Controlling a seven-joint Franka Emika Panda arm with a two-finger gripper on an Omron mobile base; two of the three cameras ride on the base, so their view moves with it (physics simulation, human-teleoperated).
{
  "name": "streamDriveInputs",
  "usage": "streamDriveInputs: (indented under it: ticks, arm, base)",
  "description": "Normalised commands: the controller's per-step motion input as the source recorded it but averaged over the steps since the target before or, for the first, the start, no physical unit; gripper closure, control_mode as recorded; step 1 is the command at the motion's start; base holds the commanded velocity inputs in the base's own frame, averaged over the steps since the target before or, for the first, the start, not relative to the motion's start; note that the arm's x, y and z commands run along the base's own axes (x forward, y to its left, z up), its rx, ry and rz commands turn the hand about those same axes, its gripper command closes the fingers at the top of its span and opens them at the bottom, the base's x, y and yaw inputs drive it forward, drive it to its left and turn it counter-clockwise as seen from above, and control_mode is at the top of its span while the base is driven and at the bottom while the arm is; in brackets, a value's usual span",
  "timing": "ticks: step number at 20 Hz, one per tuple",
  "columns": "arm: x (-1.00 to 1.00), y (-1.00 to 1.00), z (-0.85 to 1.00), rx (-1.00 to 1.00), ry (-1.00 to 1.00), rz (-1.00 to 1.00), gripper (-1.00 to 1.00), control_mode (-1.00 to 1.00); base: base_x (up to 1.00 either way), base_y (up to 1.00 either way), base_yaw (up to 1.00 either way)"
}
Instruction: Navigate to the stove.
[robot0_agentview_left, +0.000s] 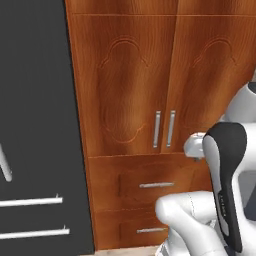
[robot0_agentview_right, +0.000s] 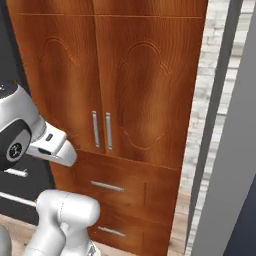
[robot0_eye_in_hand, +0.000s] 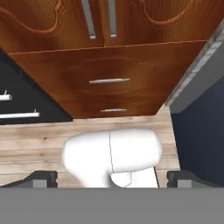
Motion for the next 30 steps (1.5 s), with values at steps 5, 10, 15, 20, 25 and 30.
streamDriveInputs:
  ticks: [5,10,15,20,25,30]
  arm:
    - [0.0,0.0,0.0,0.0,0.0,0.0,-1.0,1.0]
    - [0.0,0.0,0.0,0.0,0.0,0.0,-1.0,1.0]
    - [0.0,0.0,0.0,0.0,0.0,0.0,-1.0,1.0]
    - [0.0,0.0,0.0,0.0,0.0,0.0,-1.0,1.0]
    - [0.0,0.0,0.0,0.0,0.0,0.0,-1.0,1.0]
    - [0.0,0.0,0.0,0.0,0.0,0.0,-1.0,1.0]
  base:
    - [-0.47,0.51,0.9]
    - [-0.31,0.47,0.99]
    - [-0.09,0.37,0.96]
    - [0.34,0.33,0.72]
    - [1.0,-0.02,0.28]
    - [1.0,0.0,0.18]
